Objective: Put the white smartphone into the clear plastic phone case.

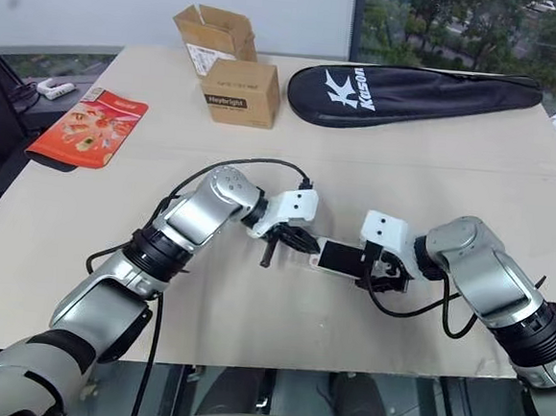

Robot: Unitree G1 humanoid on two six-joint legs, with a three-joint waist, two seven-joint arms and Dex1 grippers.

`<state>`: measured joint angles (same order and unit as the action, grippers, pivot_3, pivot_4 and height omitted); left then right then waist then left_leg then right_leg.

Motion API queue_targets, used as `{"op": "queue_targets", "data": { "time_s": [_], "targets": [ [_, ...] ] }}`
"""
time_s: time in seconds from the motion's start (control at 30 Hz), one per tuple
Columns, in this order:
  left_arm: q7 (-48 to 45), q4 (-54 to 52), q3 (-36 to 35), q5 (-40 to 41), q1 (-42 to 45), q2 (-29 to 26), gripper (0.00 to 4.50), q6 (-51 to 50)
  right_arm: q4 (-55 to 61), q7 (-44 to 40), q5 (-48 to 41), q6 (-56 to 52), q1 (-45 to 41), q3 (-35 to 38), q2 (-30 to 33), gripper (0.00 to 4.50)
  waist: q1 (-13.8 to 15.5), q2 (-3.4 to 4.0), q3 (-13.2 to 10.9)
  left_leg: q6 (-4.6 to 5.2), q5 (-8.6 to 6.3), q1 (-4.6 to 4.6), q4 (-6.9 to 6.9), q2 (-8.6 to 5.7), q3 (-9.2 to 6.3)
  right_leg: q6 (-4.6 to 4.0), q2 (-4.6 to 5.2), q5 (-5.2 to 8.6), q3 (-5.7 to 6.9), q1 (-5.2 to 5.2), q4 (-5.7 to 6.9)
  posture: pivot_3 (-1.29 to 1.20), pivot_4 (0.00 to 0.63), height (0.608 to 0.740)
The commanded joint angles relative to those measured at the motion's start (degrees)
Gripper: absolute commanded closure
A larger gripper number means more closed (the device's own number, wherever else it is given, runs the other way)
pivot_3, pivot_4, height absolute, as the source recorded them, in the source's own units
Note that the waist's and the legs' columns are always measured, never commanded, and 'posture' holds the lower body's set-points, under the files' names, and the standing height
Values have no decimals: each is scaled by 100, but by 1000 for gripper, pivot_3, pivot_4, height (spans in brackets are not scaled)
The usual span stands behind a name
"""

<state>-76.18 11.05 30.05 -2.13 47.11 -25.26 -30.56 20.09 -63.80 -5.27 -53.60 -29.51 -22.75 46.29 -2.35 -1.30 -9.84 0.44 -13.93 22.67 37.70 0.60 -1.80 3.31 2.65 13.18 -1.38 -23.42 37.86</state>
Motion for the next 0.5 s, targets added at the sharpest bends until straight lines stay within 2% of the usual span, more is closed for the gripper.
{"op": "queue_targets", "data": {
  "time_s": [0.03,0.1,0.13,0.17,0.2,0.5],
  "targets": [
    [85,-98,306,-219,-136,-48,4500,-267,196,144,-146,17,33,-23,-143,1492,-5,-1,1,0,0,0,1,0,0,0,0,0,0,0,0,0,150,740],
    [93,-202,334,-216,-164,-58,4500,-402,195,178,-187,11,35,-19,-187,1492,-9,-6,5,0,0,0,3,0,-2,0,-1,0,0,0,0,0,150,740],
    [98,-242,352,-216,-175,-61,4500,-466,175,204,-203,65,39,8,-228,992,-12,-7,7,0,0,-1,3,2,-2,0,-3,0,0,0,0,0,150,740],
    [96,-274,374,-222,-183,-72,4500,-516,146,251,-208,107,43,49,-268,275,-12,-7,7,0,0,-1,3,3,-3,0,-5,0,-1,0,1,0,150,740],
    [95,-297,389,-221,-187,-83,4500,-552,124,275,-210,147,45,68,-279,32,-12,-7,7,0,0,-1,3,3,-3,0,-5,0,0,0,1,0,150,740],
    [86,-420,447,-153,-189,-149,4500,-731,-97,702,-189,510,-102,585,-235,32,20,-7,6,0,0,9,6,1,-1,0,-2,0,-1,-1,-6,0,150,740]
  ]
}}
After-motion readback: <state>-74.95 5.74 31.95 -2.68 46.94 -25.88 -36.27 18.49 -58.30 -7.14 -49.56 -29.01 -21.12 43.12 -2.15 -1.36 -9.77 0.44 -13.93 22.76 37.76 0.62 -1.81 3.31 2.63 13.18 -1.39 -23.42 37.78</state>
